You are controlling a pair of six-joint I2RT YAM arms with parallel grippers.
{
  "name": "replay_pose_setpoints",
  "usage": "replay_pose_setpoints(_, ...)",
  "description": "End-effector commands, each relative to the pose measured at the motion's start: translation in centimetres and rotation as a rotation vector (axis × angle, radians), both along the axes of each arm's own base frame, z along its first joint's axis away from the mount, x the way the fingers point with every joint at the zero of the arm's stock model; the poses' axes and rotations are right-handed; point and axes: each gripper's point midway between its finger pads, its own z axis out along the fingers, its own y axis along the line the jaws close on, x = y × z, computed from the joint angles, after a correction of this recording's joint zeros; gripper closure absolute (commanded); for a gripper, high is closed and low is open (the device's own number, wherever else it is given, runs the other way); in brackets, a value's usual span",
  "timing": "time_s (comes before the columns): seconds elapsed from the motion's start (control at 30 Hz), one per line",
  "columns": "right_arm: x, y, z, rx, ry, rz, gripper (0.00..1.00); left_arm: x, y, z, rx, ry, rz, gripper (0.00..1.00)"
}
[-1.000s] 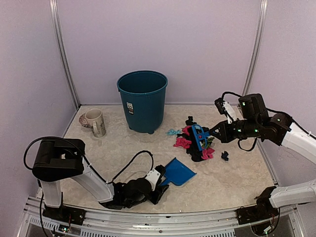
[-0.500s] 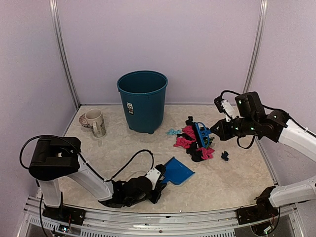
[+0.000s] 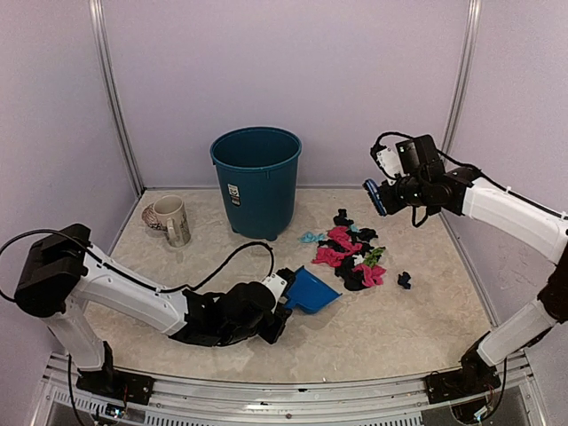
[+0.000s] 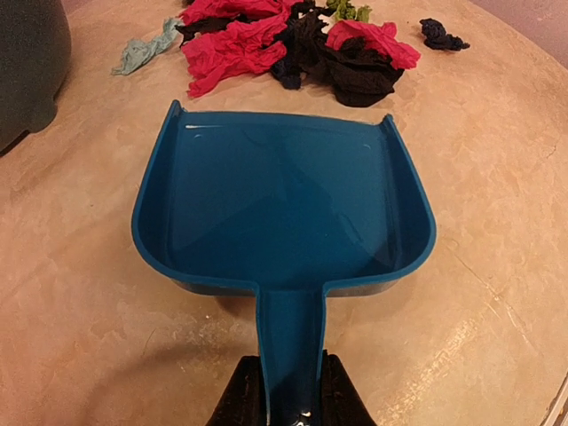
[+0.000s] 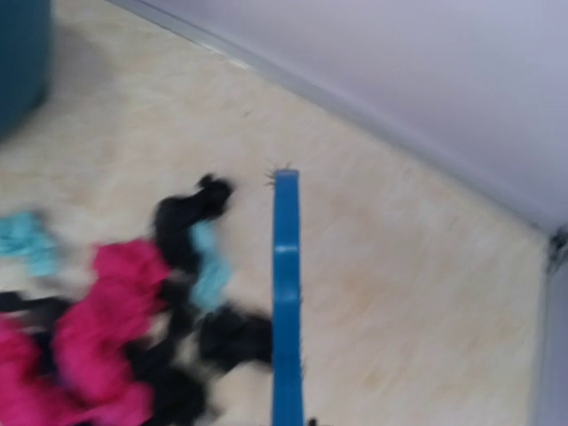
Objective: Sweep away the paper scraps from the table
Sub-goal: Sweep the paper scraps into the dustpan.
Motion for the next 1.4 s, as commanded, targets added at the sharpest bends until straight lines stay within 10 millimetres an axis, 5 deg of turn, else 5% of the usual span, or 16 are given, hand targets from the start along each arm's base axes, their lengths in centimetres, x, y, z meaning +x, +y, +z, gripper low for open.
replay_pose_setpoints(0.0,4.9,0.8,0.9,-0.266,-0.178,0.116,1.00,0.1,1.0,0.9,0.071,0.036,-0.020,1.00)
replay_pose_setpoints(0.33,11.6,2.8,-4.4,-0.441,-0.162,0.297,1.00,3.0,0.8,2.5,0.121,0.099,-0.035,1.00)
replay_pose_setpoints(0.63,12.9,4.6,-9.8,-0.437,-0.019,0.407,1.00,4.8,-0.3,1.6,0.174,0.114,-0.044,1.00)
replay_pose_setpoints(1.1,7.9,5.0,-14.6,-0.380,0.143,0.473,1.00,6.5,-0.7,-1.1,0.245,0.137,-0.011,1.00)
replay_pose_setpoints(1.37,2.4,7.6,-14.2,-0.253,0.189,0.559,1.00,7.1,-1.0,-1.3,0.251,0.136,-0.002,1.00)
